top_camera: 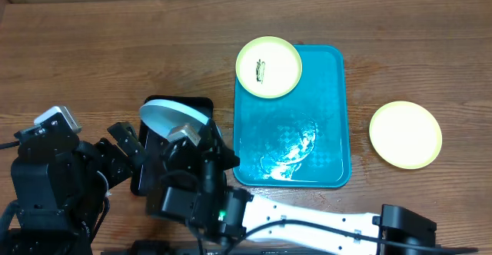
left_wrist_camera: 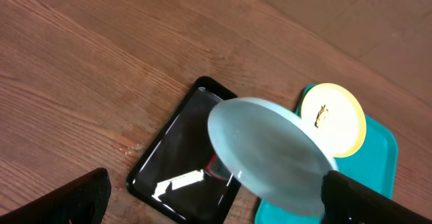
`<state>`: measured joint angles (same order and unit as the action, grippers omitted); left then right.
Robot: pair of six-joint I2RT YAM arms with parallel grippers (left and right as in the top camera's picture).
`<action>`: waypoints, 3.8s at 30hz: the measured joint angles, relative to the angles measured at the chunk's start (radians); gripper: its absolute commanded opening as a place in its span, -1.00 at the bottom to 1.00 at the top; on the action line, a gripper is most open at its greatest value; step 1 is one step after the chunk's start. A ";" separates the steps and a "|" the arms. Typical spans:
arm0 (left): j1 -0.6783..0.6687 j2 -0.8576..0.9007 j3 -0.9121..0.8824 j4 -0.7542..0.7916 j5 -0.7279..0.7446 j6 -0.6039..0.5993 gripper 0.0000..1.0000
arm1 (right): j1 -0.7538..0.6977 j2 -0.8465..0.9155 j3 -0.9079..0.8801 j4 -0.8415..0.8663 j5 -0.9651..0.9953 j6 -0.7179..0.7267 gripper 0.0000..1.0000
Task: Clean dirty plates on tray and stack at the side
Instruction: 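Carry the white plate right and stack it on the yellow plate, then move right gripper to the remaining yellow plate's rim and grasp it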
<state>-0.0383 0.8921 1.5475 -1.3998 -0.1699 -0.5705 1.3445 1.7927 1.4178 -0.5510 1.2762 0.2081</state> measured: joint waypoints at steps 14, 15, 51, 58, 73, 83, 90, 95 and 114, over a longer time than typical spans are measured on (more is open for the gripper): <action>0.000 0.000 0.000 0.000 0.000 0.000 1.00 | -0.695 -0.175 0.038 -0.414 -1.013 0.309 -0.93; 0.000 0.000 0.000 0.000 0.000 0.000 1.00 | -0.769 -0.201 0.044 -0.443 -1.078 0.314 -0.93; 0.000 0.000 0.000 0.000 0.000 0.000 0.99 | -1.947 -0.224 -0.352 -0.606 -1.359 0.259 -0.01; 0.000 0.000 0.000 0.000 0.000 0.000 0.99 | -1.767 -0.414 -0.259 -0.621 -1.454 0.183 -0.04; 0.000 0.000 0.000 0.003 0.000 -0.002 1.00 | -1.062 -0.518 -0.251 -0.517 -1.546 0.113 -0.02; 0.000 0.000 0.000 0.092 0.002 -0.034 1.00 | -0.970 -0.483 -0.251 -0.356 -1.496 0.150 0.02; 0.000 0.002 0.000 0.114 0.073 -0.047 1.00 | -0.970 -0.351 -0.220 -0.339 -1.473 0.127 0.05; 0.000 0.040 0.000 0.095 0.116 -0.049 0.99 | -0.987 -0.179 -0.061 -0.324 -1.410 0.097 0.11; 0.000 0.235 0.000 -0.042 0.207 -0.029 1.00 | -1.104 0.314 0.029 0.110 -1.452 0.078 -0.16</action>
<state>-0.0383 1.1267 1.5471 -1.4422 0.0368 -0.5999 0.2409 2.1071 1.4464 -0.4412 -0.1757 0.2863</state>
